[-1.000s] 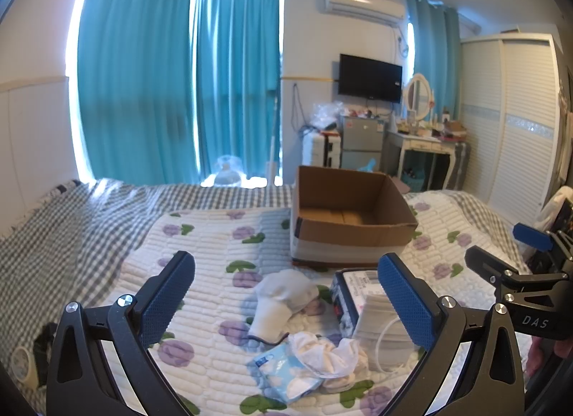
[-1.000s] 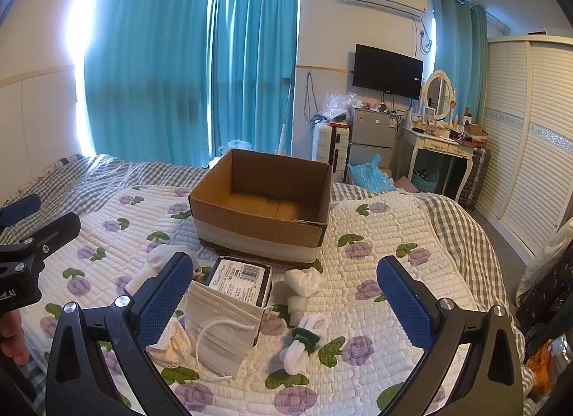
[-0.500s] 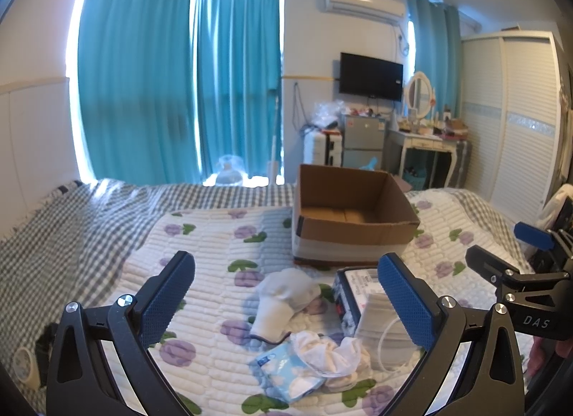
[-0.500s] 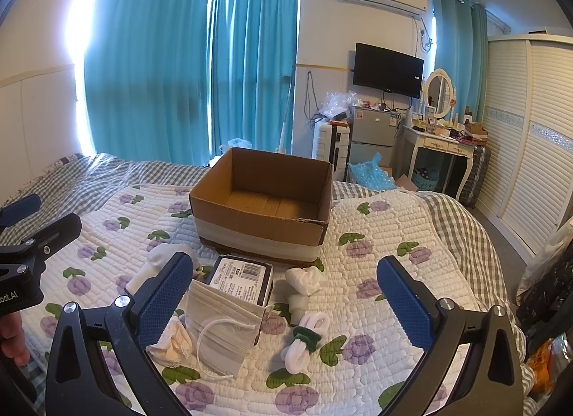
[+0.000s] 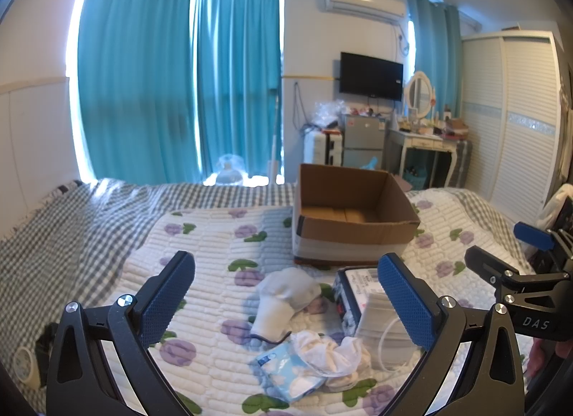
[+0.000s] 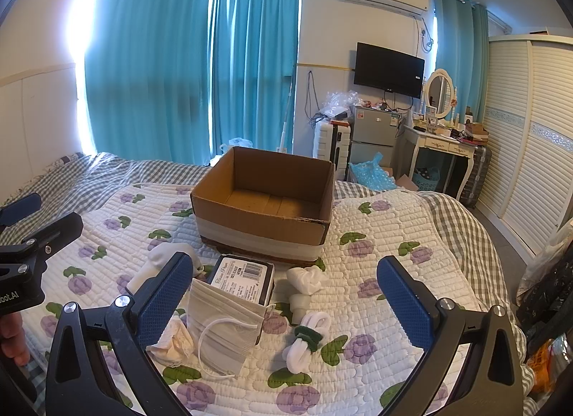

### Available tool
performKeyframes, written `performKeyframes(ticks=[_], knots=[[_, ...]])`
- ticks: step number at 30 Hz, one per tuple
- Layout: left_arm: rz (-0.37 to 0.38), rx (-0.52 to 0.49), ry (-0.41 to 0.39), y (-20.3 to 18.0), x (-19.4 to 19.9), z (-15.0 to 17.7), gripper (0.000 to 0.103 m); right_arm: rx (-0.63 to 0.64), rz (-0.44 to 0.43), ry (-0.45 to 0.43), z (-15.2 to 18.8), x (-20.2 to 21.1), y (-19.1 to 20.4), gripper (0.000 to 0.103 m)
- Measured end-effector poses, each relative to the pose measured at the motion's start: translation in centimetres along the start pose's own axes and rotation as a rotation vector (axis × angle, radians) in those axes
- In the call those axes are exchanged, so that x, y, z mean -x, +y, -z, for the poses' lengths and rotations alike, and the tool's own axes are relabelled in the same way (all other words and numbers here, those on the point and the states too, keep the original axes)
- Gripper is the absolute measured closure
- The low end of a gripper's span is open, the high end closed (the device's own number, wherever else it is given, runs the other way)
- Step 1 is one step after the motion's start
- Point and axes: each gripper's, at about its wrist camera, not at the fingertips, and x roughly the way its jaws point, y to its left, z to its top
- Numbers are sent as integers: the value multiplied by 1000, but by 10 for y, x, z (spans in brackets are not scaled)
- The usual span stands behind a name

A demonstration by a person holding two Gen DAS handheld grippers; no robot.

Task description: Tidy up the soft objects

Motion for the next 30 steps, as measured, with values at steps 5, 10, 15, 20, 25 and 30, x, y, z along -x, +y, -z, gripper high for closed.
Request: performKeyframes(ticks=[5, 10, 15, 20, 25, 30], knots=[[0, 0, 0, 0, 0, 0, 0, 1, 0, 1, 2, 0, 1, 0], [0, -1, 0, 0, 0, 0, 0, 0, 0, 1, 0, 0, 1, 0], [0, 0, 0, 0, 0, 0, 0, 0, 1, 1, 0, 0, 0, 0], [1, -1, 0, 0, 0, 0, 0, 1, 0, 2, 1, 0, 0, 0], [-7, -7, 3, 1, -1, 0, 0, 2, 3, -1, 2, -1, 6, 0], [-17, -8, -7, 1, 5, -3, 0, 6, 4, -17, -4, 6, 6, 0]])
